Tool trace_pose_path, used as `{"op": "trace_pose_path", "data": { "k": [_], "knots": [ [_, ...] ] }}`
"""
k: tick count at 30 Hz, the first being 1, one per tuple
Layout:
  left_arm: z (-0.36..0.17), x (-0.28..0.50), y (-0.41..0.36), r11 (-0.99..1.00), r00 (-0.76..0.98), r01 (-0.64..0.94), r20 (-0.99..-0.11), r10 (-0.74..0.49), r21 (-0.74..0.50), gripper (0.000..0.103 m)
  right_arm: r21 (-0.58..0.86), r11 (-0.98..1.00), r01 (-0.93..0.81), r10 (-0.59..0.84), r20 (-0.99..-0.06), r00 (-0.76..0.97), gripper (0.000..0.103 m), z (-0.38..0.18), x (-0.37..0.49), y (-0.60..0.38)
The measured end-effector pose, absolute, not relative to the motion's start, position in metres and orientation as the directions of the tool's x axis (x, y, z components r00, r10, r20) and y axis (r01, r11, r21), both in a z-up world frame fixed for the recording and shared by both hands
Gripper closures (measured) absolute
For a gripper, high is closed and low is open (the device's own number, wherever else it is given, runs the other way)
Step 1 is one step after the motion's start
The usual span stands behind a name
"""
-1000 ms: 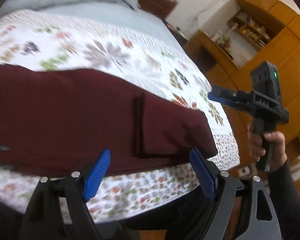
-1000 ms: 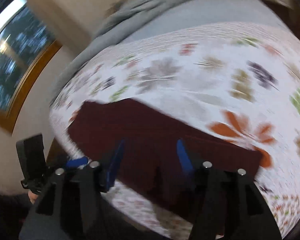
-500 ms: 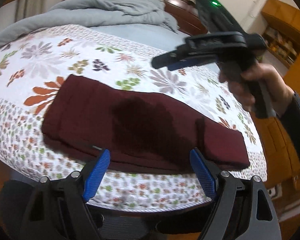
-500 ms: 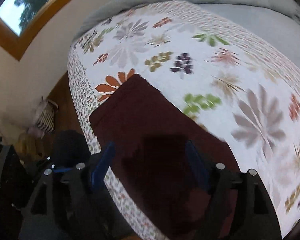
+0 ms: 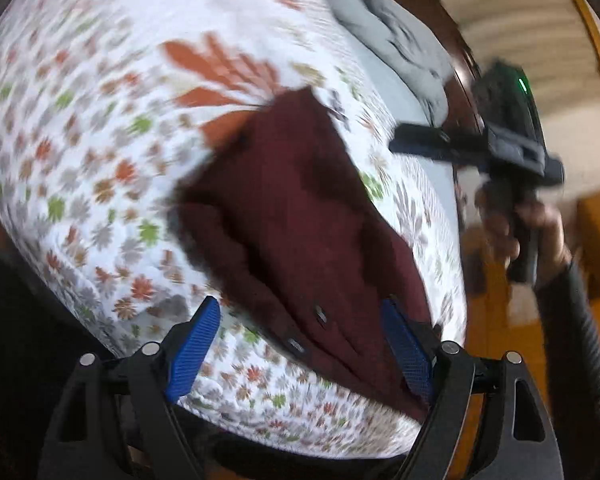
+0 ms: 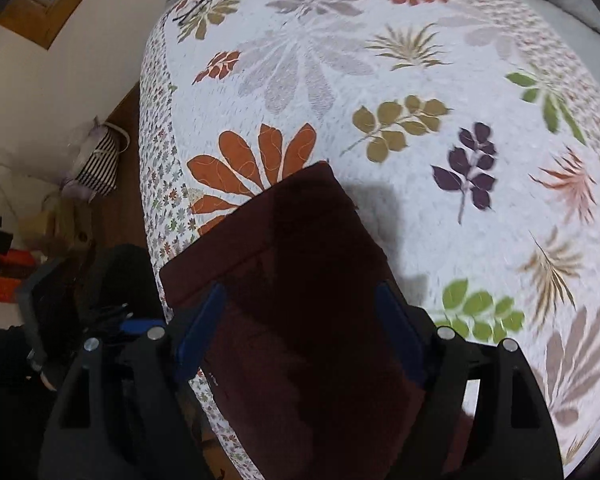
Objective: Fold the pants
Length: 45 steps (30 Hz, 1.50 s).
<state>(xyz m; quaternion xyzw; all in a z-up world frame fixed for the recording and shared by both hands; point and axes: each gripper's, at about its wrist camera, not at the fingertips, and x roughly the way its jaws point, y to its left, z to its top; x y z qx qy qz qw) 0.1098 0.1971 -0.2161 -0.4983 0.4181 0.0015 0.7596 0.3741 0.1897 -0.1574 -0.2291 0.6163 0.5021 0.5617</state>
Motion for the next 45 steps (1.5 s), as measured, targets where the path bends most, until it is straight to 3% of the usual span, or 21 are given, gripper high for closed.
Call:
{"op": "trace_pose_path", "data": {
  "k": [10, 15, 24, 30, 32, 35, 37, 39, 42, 45],
  "knots": [
    [-0.251, 0.134, 0.213, 0.321, 0.667, -0.51, -0.602, -0.438, -0.798, 0.02, 0.449, 0.346, -0.824, 0.297, -0.885, -0.358, 0.025, -0.171, 0.394, 0.203],
    [-0.261, 0.146, 0.217, 0.237, 0.693, -0.532, -0.579, -0.43, -0.813, 0.015, 0.522, 0.309, -0.795, 0.287, -0.848, -0.445, 0.023, -0.176, 0.405, 0.207],
    [-0.269, 0.127, 0.22, 0.15, 0.763, -0.5, -0.515, -0.39, -0.853, 0.014, 0.555, 0.253, -0.792, 0.211, -0.831, -0.515, 0.023, -0.218, 0.413, 0.238],
    [-0.266, 0.131, 0.216, 0.168, 0.758, -0.502, -0.525, -0.386, -0.848, 0.016, 0.586, 0.198, -0.786, 0.171, -0.81, -0.561, 0.021, -0.24, 0.402, 0.256],
    [-0.267, 0.126, 0.218, 0.144, 0.767, -0.494, -0.508, -0.392, -0.857, 0.016, 0.607, 0.182, -0.773, 0.173, -0.794, -0.583, 0.028, -0.239, 0.402, 0.258],
    [-0.267, 0.123, 0.22, 0.129, 0.772, -0.489, -0.497, -0.397, -0.863, 0.02, 0.61, 0.171, -0.774, 0.162, -0.792, -0.589, 0.048, -0.237, 0.403, 0.258],
    [-0.267, 0.119, 0.222, 0.133, 0.765, -0.499, -0.508, -0.396, -0.856, 0.032, 0.609, 0.18, -0.772, 0.159, -0.793, -0.589, 0.064, -0.237, 0.407, 0.256],
    [-0.266, 0.118, 0.222, 0.143, 0.763, -0.494, -0.507, -0.4, -0.857, 0.043, 0.61, 0.18, -0.772, 0.173, -0.792, -0.585, 0.072, -0.23, 0.411, 0.252],
    [-0.263, 0.119, 0.222, 0.169, 0.761, -0.482, -0.506, -0.406, -0.86, 0.061, 0.593, 0.173, -0.786, 0.198, -0.803, -0.563, 0.076, -0.216, 0.408, 0.246],
    [-0.249, 0.12, 0.221, 0.209, 0.767, -0.443, -0.49, -0.414, -0.872, 0.067, 0.571, 0.168, -0.804, 0.224, -0.816, -0.533, 0.078, -0.198, 0.4, 0.24]
  ]
}}
